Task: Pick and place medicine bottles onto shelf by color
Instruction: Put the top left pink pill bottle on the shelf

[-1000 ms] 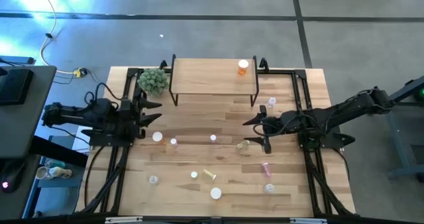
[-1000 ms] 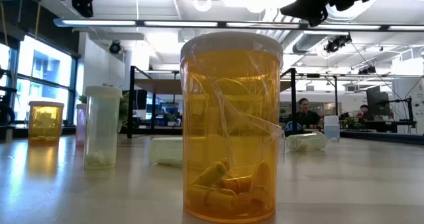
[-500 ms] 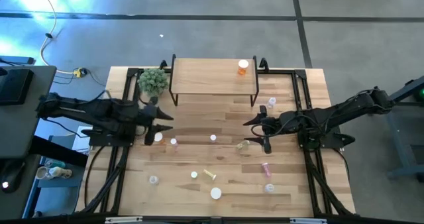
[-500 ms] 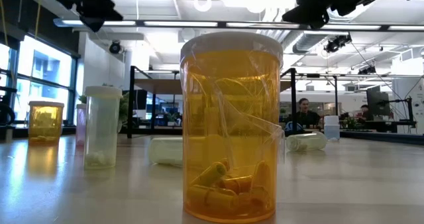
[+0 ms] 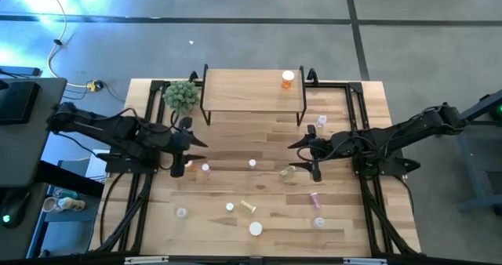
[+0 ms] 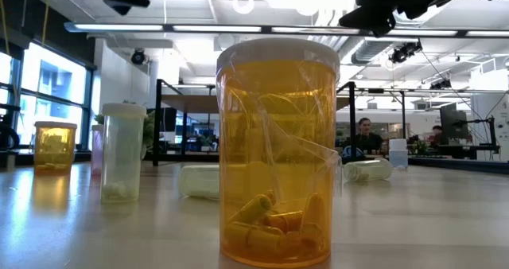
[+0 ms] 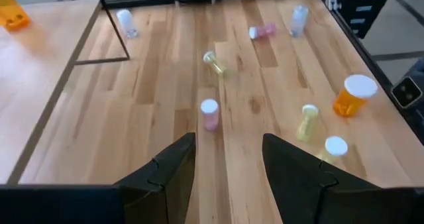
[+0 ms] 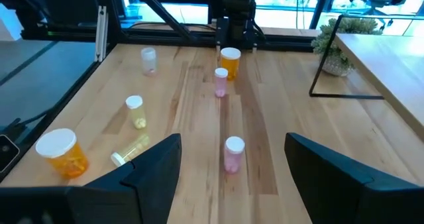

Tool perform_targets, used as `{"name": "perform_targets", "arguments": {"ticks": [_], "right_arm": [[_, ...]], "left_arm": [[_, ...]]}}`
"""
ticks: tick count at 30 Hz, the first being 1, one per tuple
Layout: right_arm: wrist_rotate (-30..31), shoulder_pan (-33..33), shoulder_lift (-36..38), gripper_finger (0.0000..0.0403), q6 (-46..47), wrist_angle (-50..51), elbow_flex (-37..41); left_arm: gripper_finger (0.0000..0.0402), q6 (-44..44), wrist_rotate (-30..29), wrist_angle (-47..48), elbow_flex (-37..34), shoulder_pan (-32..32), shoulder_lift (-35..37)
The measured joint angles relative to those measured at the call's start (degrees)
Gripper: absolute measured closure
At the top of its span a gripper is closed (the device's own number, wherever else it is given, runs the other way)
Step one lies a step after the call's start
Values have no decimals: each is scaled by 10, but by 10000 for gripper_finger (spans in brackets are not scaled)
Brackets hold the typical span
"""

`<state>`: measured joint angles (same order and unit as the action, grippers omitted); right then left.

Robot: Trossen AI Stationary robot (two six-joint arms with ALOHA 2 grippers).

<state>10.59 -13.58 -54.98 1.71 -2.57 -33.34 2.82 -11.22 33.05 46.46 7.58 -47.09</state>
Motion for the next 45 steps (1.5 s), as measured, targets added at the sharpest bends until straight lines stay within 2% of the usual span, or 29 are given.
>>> {"name": "perform_targets", "arguments": {"ticks": [6, 13, 24, 35, 38, 45], "right_arm": [[0, 0, 0, 142, 4, 1, 0], [0, 0, 0, 142, 10, 2, 0], [0, 0, 0, 142, 11, 2, 0], [0, 0, 0, 142, 11, 2, 0], [0, 0, 0, 142, 11, 2, 0], [0, 0, 0, 142, 24, 2, 0]], "left_arm": [[237, 49, -2, 47, 13, 19, -23], [237, 81, -45, 113, 12, 46, -80], [237, 108, -44, 129, 12, 57, -173], [237, 157, -44, 130, 12, 57, -222], [237, 199, -44, 130, 12, 51, -233], [237, 368, -44, 130, 12, 26, -257]]}}
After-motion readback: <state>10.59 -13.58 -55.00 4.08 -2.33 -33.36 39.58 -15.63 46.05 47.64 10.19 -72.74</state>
